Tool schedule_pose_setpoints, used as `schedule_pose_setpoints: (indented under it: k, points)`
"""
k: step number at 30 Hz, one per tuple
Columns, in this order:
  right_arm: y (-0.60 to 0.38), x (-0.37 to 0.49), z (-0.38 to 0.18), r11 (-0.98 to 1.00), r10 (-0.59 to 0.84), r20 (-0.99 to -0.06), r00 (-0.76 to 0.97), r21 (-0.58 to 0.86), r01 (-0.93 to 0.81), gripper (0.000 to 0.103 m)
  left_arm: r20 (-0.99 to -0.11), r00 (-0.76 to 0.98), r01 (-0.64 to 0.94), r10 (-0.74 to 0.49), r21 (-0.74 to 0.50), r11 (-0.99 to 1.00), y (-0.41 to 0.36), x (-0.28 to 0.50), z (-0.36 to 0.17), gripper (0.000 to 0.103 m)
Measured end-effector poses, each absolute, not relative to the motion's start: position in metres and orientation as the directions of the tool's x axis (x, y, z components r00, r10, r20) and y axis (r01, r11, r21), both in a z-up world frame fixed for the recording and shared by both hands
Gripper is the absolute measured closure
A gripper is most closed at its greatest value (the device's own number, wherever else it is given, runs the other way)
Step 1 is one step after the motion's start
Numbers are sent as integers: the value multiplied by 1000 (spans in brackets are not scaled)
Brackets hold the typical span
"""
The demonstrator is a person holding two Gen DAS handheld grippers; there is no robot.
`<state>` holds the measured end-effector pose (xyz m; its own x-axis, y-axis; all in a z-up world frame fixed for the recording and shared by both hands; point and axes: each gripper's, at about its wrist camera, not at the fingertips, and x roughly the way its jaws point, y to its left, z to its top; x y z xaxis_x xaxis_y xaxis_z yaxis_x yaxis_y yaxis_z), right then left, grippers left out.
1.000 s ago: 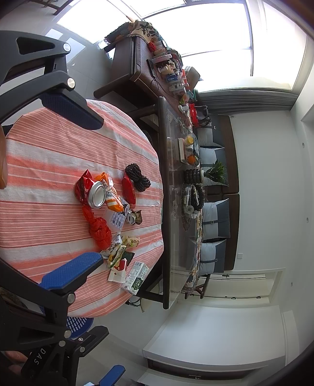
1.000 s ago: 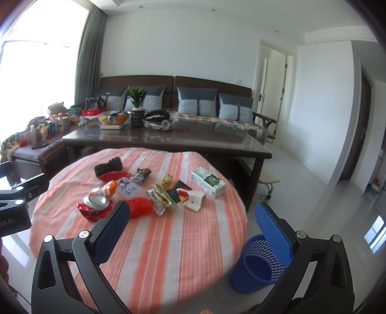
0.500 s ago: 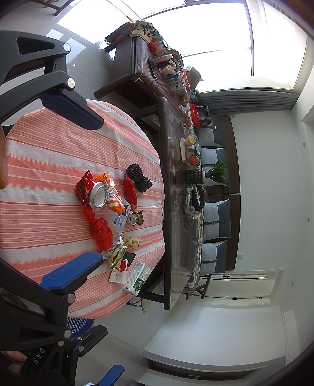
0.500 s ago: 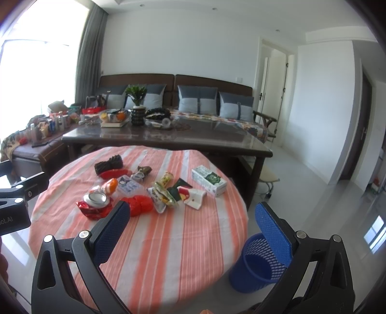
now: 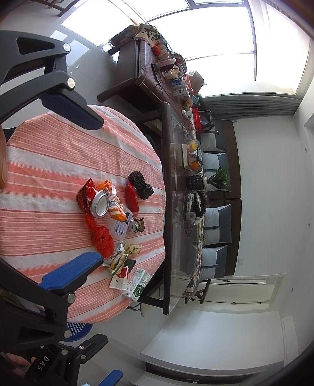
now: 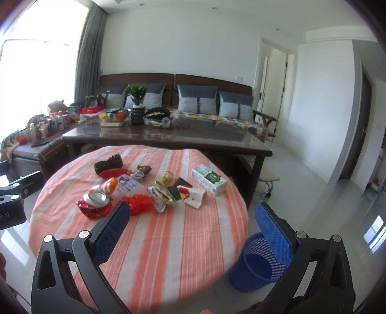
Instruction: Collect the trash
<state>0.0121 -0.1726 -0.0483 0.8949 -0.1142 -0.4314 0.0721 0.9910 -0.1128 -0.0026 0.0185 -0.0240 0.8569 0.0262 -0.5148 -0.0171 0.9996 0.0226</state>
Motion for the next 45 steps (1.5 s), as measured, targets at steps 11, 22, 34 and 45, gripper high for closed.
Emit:
schedule_pose_setpoints:
  k: [11,22,34,45]
  points:
    - [-170,18,-53,991,-112,-456,883,-112,68,0,-583,810,-61,62,20,998,53,8,-51,0]
    - [-165,39,-79,995,-87,-532,843,-88,48,0,-640,768,26,-15,9,1000,63,35,-95,0]
    - [-142,105,-121,1000,-29,-612,791,-15,24,0,-723,691,36,-2,32,999,70,89,-156,0]
    - [-109,206,-159,990,21,-732,681,108,86,0,-780,626,19,7,24,1000,74,107,-188,0]
